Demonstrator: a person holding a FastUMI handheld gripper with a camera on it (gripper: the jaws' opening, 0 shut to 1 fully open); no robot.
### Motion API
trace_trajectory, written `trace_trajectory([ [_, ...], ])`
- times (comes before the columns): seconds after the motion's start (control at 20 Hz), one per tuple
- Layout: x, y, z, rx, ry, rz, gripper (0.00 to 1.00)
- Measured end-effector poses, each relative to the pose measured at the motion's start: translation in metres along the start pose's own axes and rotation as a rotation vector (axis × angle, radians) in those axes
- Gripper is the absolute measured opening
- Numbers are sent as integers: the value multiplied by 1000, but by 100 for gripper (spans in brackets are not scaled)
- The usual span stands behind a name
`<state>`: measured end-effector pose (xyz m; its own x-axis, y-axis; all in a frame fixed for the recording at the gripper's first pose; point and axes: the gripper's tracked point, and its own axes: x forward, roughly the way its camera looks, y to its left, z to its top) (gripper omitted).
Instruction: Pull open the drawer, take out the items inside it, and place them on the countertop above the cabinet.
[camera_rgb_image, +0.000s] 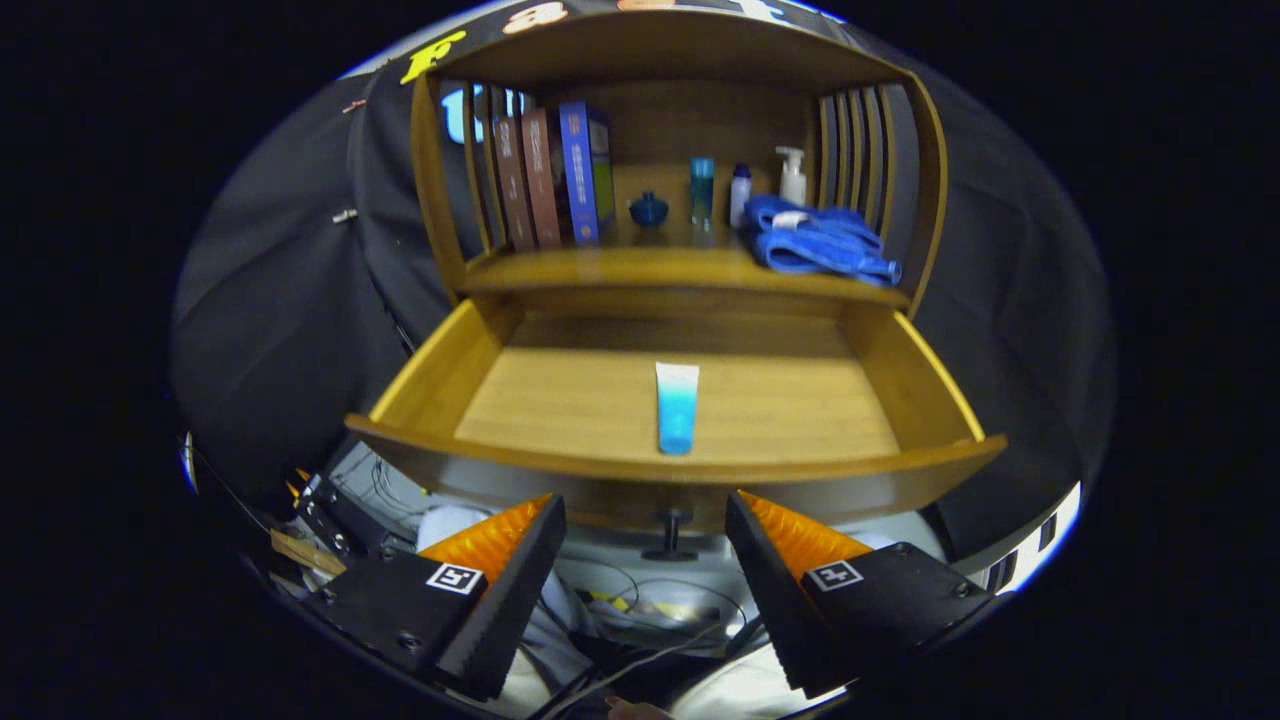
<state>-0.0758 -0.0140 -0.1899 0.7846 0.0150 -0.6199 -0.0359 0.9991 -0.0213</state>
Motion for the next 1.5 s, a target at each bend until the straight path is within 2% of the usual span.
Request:
trace_trajectory([
  [0.15, 19, -6, 43, 19, 5, 19, 100],
  [0.4, 79, -19, 59, 52, 159, 14, 100],
  [0.6, 135, -21, 42, 86, 327, 14, 100],
  [0.85, 177, -27, 2, 102, 511, 1, 100],
  [1.15, 199, -30, -14, 83, 609, -31, 100],
  [1.35, 197, -29, -23, 58, 662, -33, 98],
  [1.5, 200, -35, -26, 76, 710, -65, 98],
])
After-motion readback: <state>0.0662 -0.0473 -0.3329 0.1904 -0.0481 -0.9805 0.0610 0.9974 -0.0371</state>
